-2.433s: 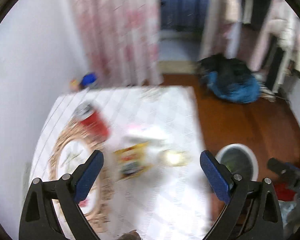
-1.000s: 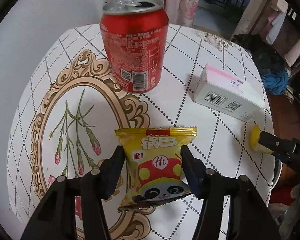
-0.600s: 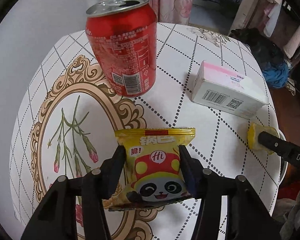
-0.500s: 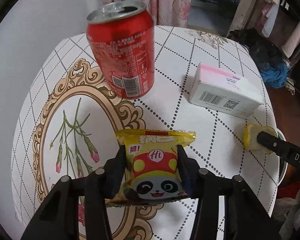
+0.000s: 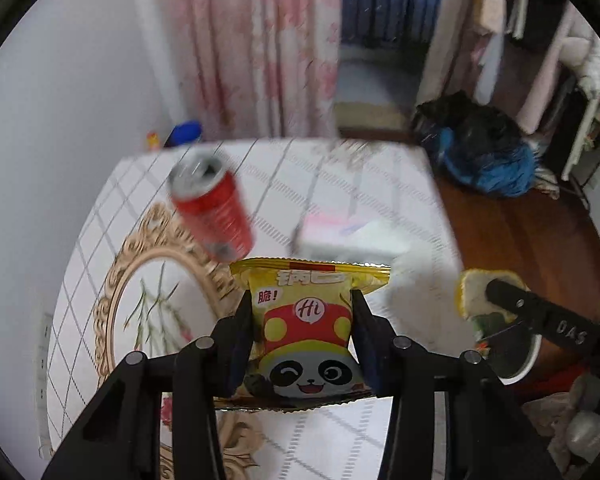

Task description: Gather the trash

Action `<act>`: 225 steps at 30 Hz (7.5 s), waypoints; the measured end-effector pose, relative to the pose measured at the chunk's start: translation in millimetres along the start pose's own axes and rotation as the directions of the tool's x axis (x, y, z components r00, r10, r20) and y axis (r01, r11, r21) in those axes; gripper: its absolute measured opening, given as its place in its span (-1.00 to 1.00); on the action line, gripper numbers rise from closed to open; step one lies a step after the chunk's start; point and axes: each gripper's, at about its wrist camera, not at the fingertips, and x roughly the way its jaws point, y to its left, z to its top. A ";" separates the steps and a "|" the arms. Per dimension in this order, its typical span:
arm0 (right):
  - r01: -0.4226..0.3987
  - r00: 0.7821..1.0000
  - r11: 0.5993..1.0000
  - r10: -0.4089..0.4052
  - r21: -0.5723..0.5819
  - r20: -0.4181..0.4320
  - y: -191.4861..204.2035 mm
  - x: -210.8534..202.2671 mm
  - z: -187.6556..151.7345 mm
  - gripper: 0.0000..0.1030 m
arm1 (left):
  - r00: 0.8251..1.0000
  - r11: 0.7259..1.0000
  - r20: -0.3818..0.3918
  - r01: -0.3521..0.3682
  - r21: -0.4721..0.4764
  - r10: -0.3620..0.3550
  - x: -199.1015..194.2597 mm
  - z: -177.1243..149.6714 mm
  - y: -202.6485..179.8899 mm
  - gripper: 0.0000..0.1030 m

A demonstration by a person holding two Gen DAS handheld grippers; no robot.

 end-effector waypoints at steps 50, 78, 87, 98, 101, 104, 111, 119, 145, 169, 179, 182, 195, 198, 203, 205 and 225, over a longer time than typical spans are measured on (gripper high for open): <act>0.435 0.876 0.895 -0.395 0.100 -0.278 -325.9 19.0 -11.4 1.00 | 0.949 0.930 -0.283 0.225 0.292 -0.141 132.1 -21.7 -292.7 0.92; 0.361 0.927 0.924 -0.370 0.126 0.058 -187.7 -173.1 19.3 1.00 | 0.981 0.958 0.020 0.183 0.223 -0.192 -40.2 41.1 -207.4 0.96; 0.179 0.974 0.917 -0.217 -0.357 -0.070 11.9 -60.0 53.9 1.00 | 0.977 0.988 0.145 -0.151 -0.041 0.155 -64.1 43.5 -13.4 0.96; 0.076 0.865 0.638 -0.424 -0.766 -0.267 168.7 180.6 41.3 1.00 | 0.937 0.916 -0.114 -0.347 -0.200 0.330 25.2 -4.5 145.6 0.96; 0.037 0.854 0.670 -0.407 -0.741 -0.326 168.2 205.5 37.7 0.64 | 0.939 0.923 -0.114 -0.341 -0.180 0.325 31.9 0.2 155.3 0.96; 0.037 0.869 0.741 -0.356 -0.671 -0.344 156.6 199.3 40.7 0.10 | 0.955 0.944 -0.086 -0.294 -0.151 0.283 33.4 12.3 149.6 0.96; 0.119 0.919 0.935 -0.231 -0.335 -0.318 93.5 147.1 57.8 -0.08 | 0.986 0.986 -0.064 -0.159 -0.059 0.155 50.6 45.3 111.2 0.96; 0.162 0.934 0.964 -0.219 -0.212 -0.281 62.3 134.7 50.8 -0.13 | 0.979 0.989 -0.139 -0.150 0.009 0.150 105.5 66.7 91.6 0.86; 0.087 0.993 0.996 -0.090 0.033 0.077 -69.8 -89.5 70.4 -0.21 | 0.977 0.990 0.188 0.075 0.122 -0.097 -51.2 76.1 -78.5 0.26; 0.210 0.958 0.854 -0.083 0.475 -0.273 -399.1 35.2 -13.5 -0.21 | 0.890 0.917 -0.384 0.341 0.205 -0.245 160.2 -11.0 -323.4 0.30; 0.340 0.912 0.881 -0.224 0.328 -0.344 -371.4 41.0 -11.2 0.92 | 0.932 0.927 -0.327 0.254 0.277 -0.158 148.3 -16.8 -314.4 0.96; 0.371 0.907 0.879 -0.274 0.299 -0.321 -355.5 19.3 -11.6 0.94 | 0.941 0.928 -0.304 0.239 0.284 -0.150 133.0 -16.3 -305.7 0.96; 0.345 0.937 0.906 -0.315 0.246 -0.151 -280.0 -116.8 -12.6 0.96 | 0.961 0.924 -0.196 0.246 0.294 -0.193 32.9 4.5 -269.5 0.96; 0.317 0.948 0.919 -0.303 0.235 -0.097 -255.8 -154.1 -14.3 0.96 | 0.960 0.918 -0.167 0.267 0.294 -0.226 0.9 9.9 -260.1 0.96; 0.267 0.962 0.939 -0.274 0.218 -0.001 -215.2 -222.3 -22.3 0.97 | 0.949 0.901 -0.113 0.316 0.297 -0.295 -60.5 16.2 -243.4 0.96; 0.245 0.966 0.947 -0.258 0.206 0.037 -197.4 -250.0 -28.0 0.97 | 0.941 0.892 -0.095 0.337 0.300 -0.324 -84.7 16.9 -236.3 0.96; 0.080 0.969 0.995 -0.093 0.067 0.227 -83.9 -402.5 -90.4 1.00 | 0.882 0.851 0.029 0.444 0.281 -0.470 -231.7 4.8 -159.6 0.96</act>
